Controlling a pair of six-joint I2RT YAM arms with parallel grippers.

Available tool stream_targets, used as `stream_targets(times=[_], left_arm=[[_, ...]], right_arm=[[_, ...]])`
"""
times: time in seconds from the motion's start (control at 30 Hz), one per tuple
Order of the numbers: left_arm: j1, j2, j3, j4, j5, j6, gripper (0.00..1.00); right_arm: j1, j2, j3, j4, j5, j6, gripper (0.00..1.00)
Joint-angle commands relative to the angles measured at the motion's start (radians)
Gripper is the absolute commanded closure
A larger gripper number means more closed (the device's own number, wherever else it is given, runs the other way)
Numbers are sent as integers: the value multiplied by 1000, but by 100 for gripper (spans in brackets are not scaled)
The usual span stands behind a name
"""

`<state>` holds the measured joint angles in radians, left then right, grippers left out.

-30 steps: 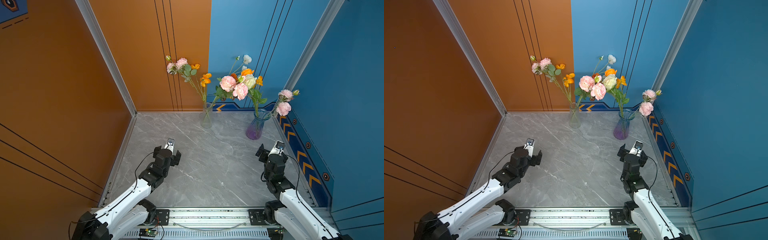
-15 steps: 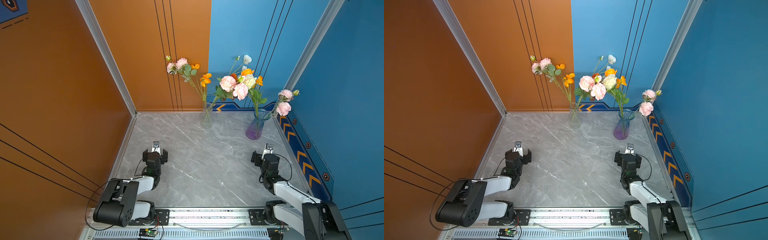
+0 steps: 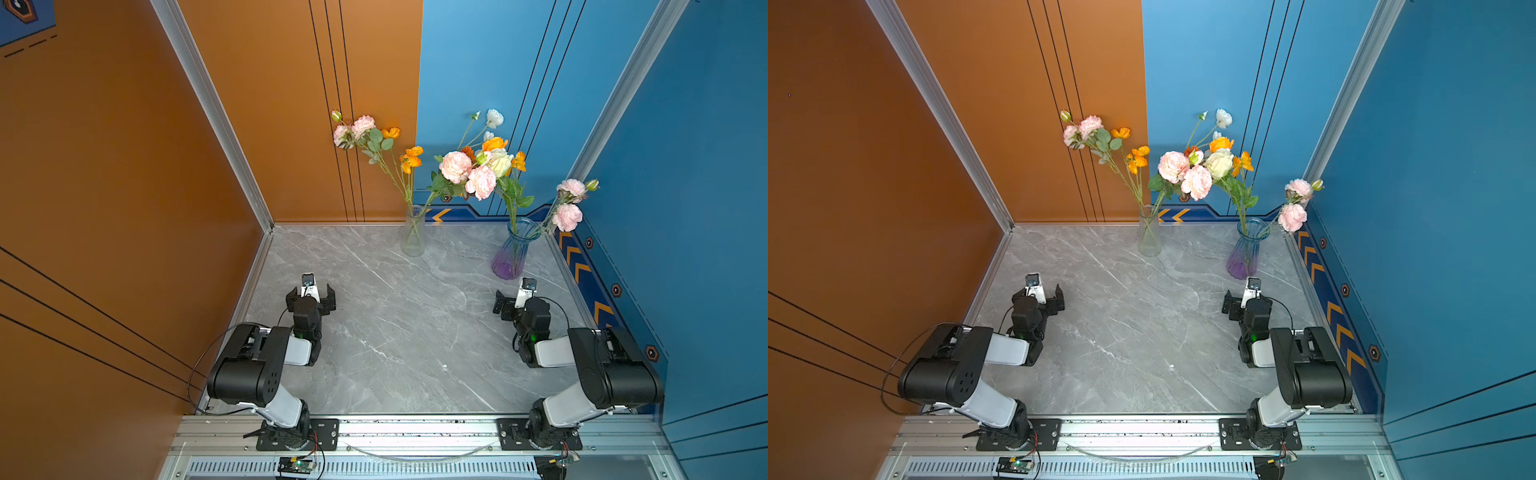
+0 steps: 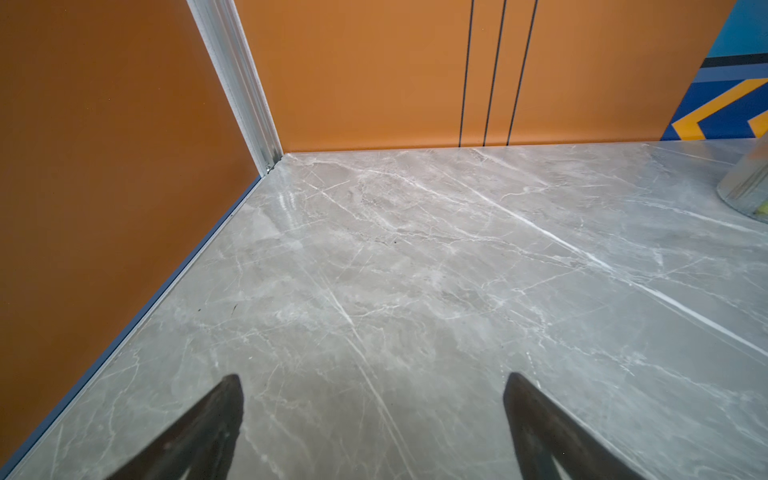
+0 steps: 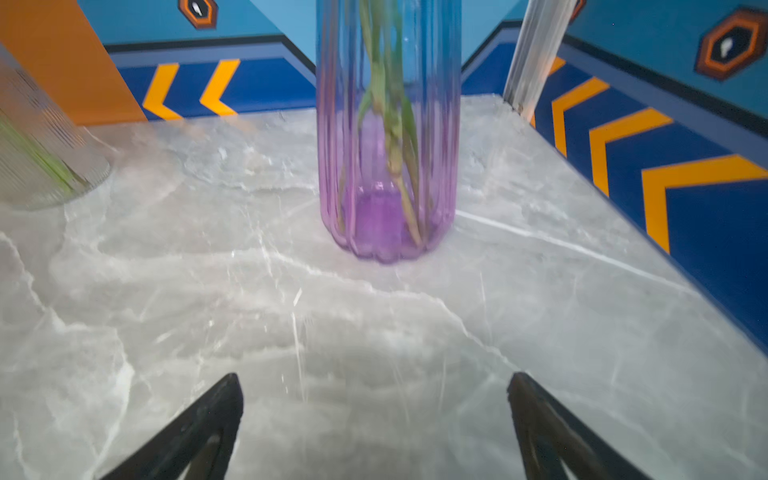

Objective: Arrange the flowers into the vase

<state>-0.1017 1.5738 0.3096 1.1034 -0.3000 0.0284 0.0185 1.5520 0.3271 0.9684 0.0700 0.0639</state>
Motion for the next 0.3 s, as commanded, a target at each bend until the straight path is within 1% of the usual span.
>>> stream_targets(times=[0.0,0.07,0.13,0.2,0.27], left_arm=[[-13,7,12,-34,-24,31,2],[-12,5,11,-34,-18,32,2],[-10,7,12,-36,-10,31,2],[-8,6,15,-43,-7,30,2],[-8,2,12,-43,-11,29,2]], right_arm=[[-9,4,33,-13,-52,-11,0],[-2,-21,36,-66,-47,-31,0],[-2,-1,24,-7,-50,-21,0],[-2,-14,29,-40,-44,-27,0],[1,-5,17,-2,-35,-21,0]])
